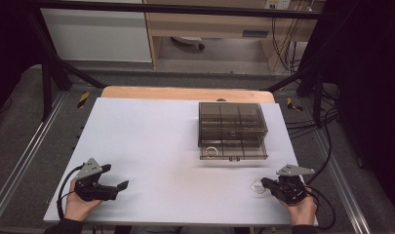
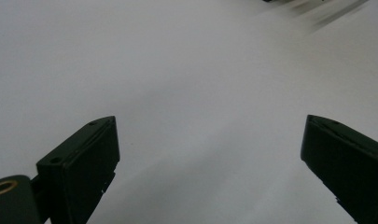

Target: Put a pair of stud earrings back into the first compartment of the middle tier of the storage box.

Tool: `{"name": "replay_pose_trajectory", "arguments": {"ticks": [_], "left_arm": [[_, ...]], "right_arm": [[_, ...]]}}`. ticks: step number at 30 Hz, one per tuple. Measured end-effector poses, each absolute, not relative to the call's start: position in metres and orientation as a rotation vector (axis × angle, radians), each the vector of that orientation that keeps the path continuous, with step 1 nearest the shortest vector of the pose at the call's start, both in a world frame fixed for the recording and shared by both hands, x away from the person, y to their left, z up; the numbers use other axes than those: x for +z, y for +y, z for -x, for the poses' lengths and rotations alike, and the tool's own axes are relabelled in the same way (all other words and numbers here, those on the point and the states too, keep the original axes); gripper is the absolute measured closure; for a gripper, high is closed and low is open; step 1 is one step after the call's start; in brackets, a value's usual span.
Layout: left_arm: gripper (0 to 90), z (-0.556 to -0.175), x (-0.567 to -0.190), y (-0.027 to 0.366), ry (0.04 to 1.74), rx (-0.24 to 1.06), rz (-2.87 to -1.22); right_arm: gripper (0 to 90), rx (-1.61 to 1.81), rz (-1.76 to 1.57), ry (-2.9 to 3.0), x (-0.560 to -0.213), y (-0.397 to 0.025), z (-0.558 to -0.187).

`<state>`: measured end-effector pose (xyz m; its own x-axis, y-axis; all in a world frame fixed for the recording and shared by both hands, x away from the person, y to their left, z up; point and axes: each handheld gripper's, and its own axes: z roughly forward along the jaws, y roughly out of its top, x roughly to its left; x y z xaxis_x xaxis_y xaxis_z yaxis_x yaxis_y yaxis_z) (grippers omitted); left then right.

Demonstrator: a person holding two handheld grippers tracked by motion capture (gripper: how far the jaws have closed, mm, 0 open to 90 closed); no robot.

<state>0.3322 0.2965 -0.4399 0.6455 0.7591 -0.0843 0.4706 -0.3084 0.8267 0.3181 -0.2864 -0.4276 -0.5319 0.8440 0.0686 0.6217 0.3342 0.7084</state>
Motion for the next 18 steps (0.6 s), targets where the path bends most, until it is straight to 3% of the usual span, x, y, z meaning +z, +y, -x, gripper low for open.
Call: {"name": "replay_pose_trajectory", "arguments": {"ticks": [18], "left_arm": [[4.5,-0.332,-0.44,0.297,0.967,0.405,-1.967]], "right_arm": [[86.5,1.083,-1.242,2.288,-0.409,-0.268,-0.327]]}}
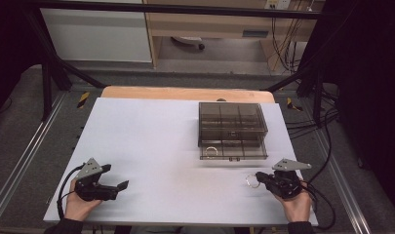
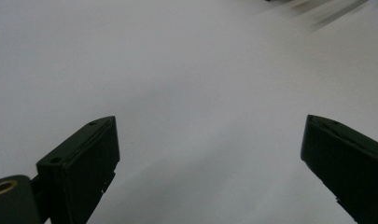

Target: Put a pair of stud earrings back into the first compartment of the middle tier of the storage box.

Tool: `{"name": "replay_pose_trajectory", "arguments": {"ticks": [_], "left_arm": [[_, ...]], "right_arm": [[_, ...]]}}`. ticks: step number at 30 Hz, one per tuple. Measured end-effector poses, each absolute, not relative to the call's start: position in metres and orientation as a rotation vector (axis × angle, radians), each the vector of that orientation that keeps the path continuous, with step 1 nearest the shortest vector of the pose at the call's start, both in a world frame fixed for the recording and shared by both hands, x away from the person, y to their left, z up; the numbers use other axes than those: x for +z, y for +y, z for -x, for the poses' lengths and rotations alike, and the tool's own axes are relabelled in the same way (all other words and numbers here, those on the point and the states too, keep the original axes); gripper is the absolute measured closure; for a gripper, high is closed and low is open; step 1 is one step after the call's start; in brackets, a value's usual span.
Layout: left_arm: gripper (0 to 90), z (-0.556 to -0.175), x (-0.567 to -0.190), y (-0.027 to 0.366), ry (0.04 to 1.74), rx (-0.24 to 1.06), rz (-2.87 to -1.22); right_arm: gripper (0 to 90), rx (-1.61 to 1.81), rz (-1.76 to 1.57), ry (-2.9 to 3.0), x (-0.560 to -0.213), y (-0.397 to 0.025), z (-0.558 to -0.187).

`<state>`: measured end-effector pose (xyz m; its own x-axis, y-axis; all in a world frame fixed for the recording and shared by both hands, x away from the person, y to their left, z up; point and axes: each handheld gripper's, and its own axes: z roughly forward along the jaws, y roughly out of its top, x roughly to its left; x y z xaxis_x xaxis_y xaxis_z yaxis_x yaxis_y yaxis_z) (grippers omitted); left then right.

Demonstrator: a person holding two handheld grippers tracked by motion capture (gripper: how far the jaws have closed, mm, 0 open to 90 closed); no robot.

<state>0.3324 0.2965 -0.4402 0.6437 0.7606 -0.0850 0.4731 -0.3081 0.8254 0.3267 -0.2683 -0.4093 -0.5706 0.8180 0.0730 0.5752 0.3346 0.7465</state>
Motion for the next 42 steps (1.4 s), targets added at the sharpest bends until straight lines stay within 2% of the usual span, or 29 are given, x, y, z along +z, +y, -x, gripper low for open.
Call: {"name": "replay_pose_trajectory", "arguments": {"ticks": [42], "left_arm": [[4.5,-0.333,-0.441,0.297,0.966,0.401,-1.971]], "right_arm": [[86.5,1.174,-1.09,2.281,-0.371,-0.194,-0.374]]}}
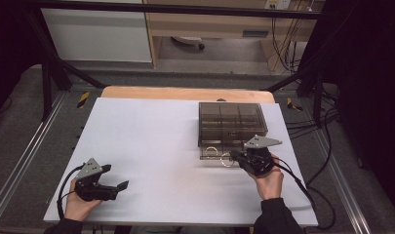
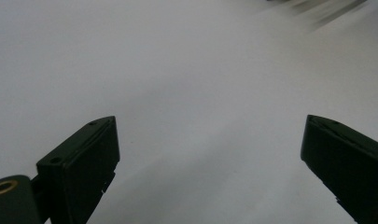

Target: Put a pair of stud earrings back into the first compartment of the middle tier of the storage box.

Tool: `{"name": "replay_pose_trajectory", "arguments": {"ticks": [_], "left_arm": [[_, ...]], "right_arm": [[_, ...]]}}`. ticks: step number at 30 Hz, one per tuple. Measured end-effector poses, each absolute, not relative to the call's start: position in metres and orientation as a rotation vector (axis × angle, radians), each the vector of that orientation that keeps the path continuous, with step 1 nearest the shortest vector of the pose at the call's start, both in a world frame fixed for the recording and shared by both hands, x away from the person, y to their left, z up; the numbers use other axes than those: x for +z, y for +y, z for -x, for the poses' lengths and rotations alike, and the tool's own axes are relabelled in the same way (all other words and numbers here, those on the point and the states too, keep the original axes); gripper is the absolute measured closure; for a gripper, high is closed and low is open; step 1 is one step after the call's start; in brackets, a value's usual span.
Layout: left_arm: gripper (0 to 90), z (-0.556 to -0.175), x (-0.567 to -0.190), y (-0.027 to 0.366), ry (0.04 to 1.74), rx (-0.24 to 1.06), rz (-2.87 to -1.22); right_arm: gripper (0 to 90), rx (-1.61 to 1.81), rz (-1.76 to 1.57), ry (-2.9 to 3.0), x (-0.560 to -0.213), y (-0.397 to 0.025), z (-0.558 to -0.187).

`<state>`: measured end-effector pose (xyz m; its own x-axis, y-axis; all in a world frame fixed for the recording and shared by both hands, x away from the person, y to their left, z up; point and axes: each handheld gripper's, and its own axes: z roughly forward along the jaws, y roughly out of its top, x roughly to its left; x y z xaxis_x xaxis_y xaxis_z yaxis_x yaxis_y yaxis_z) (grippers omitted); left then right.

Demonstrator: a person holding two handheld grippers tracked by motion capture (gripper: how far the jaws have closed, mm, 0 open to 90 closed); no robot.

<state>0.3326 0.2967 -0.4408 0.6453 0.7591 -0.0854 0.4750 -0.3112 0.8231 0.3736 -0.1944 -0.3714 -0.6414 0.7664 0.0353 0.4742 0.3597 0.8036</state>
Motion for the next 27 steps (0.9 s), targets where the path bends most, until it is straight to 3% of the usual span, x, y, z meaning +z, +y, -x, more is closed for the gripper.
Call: {"name": "replay_pose_trajectory", "arguments": {"ticks": [27], "left_arm": [[4.4,-0.333,-0.441,0.297,0.965,0.4,-1.975]], "right_arm": [[86.4,1.133,-1.126,2.281,-0.382,-0.161,-0.423]]}}
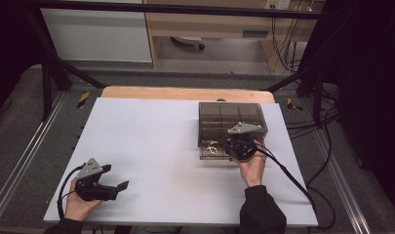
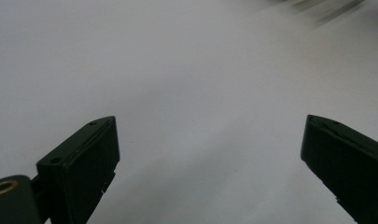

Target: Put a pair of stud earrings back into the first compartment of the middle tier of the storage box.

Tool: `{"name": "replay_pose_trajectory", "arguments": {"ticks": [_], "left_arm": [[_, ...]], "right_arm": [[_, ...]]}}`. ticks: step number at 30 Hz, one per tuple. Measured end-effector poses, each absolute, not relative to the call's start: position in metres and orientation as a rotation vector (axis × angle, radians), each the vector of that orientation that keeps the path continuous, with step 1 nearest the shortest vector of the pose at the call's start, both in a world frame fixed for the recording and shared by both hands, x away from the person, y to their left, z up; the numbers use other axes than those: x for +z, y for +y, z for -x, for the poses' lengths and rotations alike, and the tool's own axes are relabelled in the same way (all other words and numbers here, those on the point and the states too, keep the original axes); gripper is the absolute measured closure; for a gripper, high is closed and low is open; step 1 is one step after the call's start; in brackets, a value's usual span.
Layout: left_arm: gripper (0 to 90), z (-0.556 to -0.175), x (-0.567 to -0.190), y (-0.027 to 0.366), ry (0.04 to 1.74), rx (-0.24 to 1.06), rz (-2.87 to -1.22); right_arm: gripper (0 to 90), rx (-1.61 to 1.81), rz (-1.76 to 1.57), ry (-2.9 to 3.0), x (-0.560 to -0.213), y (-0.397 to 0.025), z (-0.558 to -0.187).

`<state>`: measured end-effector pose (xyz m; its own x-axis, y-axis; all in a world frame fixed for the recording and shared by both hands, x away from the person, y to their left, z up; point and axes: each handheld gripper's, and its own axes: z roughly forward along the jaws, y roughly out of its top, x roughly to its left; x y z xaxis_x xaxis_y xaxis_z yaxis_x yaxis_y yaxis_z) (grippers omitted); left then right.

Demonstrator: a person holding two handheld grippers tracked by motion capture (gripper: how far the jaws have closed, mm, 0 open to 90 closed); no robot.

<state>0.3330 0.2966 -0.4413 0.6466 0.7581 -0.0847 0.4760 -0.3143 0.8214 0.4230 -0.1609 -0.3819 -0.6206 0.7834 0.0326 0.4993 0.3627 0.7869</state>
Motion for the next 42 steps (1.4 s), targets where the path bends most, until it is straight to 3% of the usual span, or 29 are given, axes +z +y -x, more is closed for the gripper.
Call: {"name": "replay_pose_trajectory", "arguments": {"ticks": [35,42], "left_arm": [[4.4,-0.333,-0.441,0.297,0.965,0.401,-1.975],[4.4,-0.333,-0.441,0.297,0.964,0.4,-1.976]], "right_arm": [[85.3,1.031,-1.129,2.353,-0.414,-0.145,-0.437],[73.7,1.102,-1.117,2.31,-0.405,-0.149,-0.434]]}}
